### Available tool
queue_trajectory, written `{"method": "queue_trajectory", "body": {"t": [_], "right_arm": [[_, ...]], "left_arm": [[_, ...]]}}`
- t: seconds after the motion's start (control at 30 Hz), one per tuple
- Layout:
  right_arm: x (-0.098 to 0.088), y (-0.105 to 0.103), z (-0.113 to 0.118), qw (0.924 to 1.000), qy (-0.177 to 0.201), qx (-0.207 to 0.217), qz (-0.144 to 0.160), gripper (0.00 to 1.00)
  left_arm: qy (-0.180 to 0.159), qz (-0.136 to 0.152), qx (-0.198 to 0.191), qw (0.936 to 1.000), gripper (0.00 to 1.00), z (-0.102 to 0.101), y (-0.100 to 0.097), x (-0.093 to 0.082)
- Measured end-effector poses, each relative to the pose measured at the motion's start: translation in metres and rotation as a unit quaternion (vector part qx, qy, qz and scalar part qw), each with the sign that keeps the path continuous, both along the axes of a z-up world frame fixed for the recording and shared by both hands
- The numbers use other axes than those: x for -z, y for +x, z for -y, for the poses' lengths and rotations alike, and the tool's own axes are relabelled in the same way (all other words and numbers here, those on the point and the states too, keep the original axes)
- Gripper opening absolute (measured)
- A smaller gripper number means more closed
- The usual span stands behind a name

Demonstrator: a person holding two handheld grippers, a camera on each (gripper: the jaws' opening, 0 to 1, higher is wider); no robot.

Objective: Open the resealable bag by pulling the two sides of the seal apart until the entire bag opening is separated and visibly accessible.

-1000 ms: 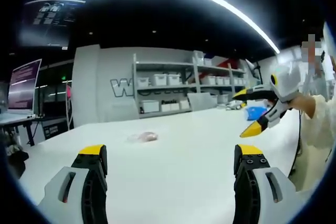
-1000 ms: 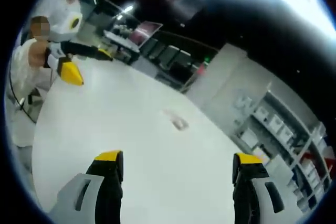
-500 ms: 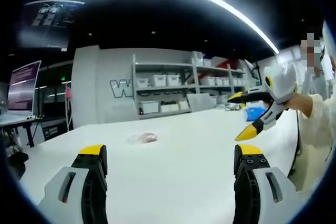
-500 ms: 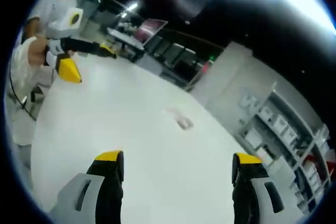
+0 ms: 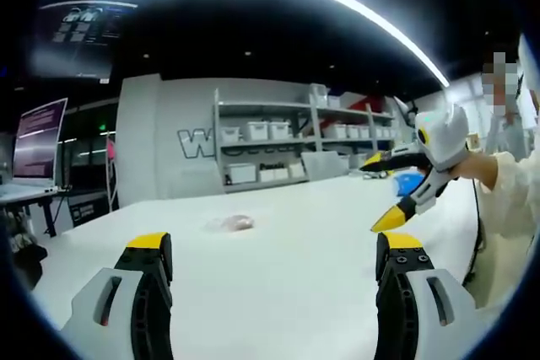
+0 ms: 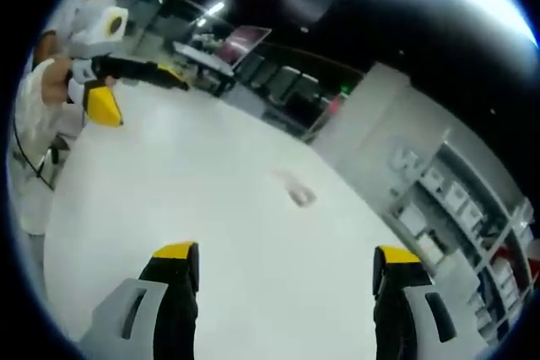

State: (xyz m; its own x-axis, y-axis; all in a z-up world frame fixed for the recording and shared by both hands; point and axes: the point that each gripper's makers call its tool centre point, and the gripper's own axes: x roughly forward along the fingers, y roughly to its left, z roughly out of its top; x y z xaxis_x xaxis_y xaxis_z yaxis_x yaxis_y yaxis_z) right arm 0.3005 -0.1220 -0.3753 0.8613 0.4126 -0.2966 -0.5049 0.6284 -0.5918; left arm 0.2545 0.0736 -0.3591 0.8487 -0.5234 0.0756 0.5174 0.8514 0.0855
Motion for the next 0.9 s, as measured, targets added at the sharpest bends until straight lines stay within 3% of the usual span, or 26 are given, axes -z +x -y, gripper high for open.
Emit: {"method": "queue_trajectory", "body": {"t": [0.9], "right_arm": [[-0.006,0.02,-0.021,0.9999,-0.009,-0.014,0.003,0.84]], "left_arm": [[-0.006,0.003,-0.006,1.0,1.0,-0.007,-0.002,-0.002]]}}
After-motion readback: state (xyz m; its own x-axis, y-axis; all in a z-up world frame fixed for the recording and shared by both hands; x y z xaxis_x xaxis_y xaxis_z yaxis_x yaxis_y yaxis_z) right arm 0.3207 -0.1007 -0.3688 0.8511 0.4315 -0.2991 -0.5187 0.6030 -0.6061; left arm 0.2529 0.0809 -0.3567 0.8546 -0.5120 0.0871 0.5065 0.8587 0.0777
